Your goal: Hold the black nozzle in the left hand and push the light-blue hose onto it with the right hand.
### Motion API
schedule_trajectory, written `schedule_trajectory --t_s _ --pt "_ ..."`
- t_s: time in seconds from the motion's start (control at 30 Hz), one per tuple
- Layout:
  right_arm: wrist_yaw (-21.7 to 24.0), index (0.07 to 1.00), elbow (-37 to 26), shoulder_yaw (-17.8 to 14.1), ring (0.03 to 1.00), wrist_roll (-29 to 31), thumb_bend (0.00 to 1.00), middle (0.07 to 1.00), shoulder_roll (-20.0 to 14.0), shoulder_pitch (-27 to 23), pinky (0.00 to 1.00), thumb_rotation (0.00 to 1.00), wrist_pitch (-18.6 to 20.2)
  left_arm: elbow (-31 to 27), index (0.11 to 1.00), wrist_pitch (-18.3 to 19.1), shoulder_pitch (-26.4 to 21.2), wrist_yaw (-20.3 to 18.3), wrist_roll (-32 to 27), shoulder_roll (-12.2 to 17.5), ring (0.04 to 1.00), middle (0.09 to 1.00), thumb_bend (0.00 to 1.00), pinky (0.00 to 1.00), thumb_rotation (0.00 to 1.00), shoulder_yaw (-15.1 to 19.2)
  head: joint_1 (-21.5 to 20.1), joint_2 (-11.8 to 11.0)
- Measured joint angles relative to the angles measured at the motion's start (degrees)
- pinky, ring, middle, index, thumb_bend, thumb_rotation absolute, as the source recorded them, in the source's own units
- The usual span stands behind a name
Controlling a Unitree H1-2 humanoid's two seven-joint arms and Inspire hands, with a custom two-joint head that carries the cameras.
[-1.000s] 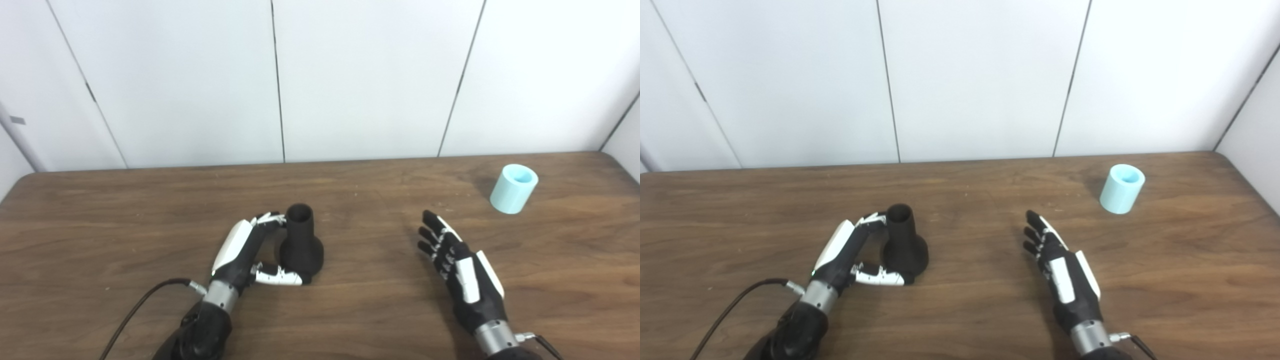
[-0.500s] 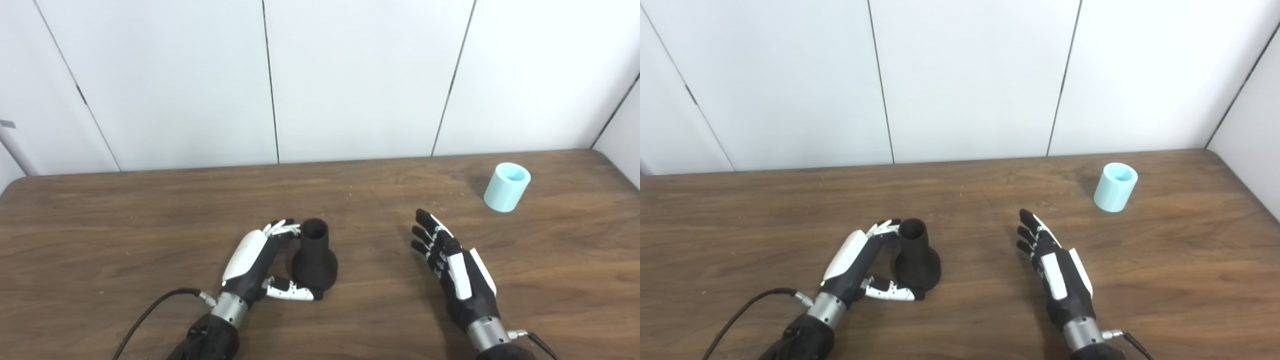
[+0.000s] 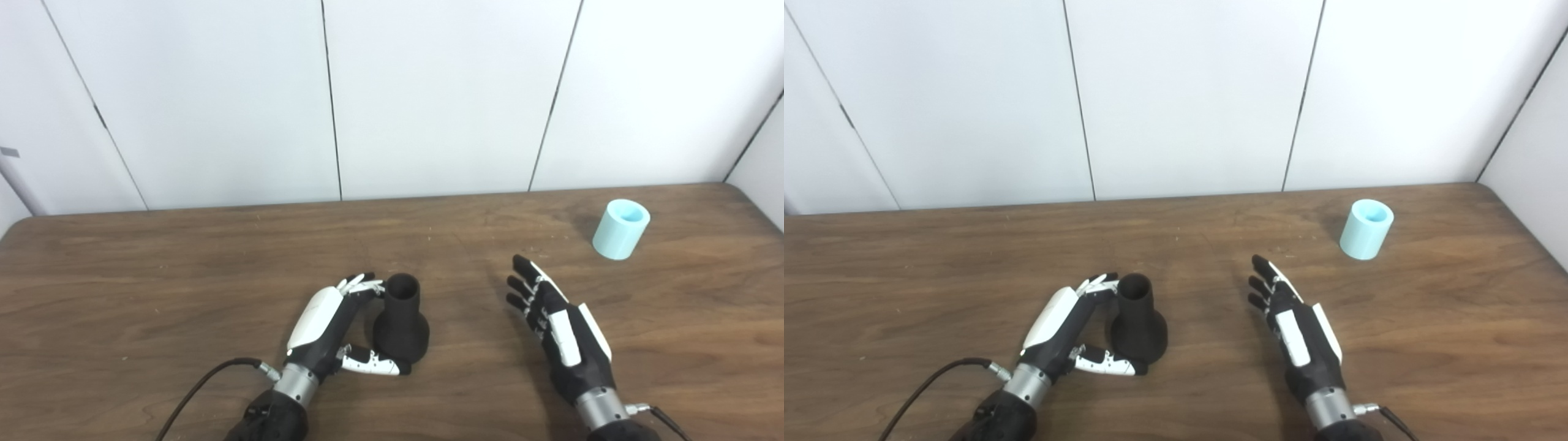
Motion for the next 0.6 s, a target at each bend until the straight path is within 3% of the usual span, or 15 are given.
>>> schedule_trajectory --t_s 0.13,0.23,0.4,0.6 --pt "-3.6 0.882 -6.3 0.5 0.855 -11.6 0.75 0.874 -1.2 -2.8 0.80 0.60 4.4 0.6 0.486 -0.4 -0.1 0.0 0.0 0.0 0.945 0.811 0.52 1.00 0.08 0.1 -0.4 -0.3" --pt "-3.0 0.880 -8.3 0.9 0.851 -18.0 0.81 0.872 -4.8 -6.7 0.77 0.56 7.8 0.8 0.486 -0.4 -0.2 0.0 0.0 -0.1 0.945 0.812 0.52 1.00 0.08 0.0 -0.4 -0.5" --pt "-0.4 0.887 -8.9 -0.9 0.876 -21.2 0.89 0.896 -12.3 -12.5 0.80 0.52 13.4 0.9 0.486 -0.5 -0.2 0.0 0.0 -0.2 0.945 0.813 0.52 1.00 0.08 0.0 -0.5 -0.5" --pt "3.1 0.897 -7.2 0.0 0.903 -26.2 0.96 0.882 -21.4 -17.3 0.84 0.51 13.5 1.2 0.486 -0.5 -0.3 0.1 0.0 -0.3 0.946 0.813 0.52 1.00 0.08 0.1 -0.4 -0.5"
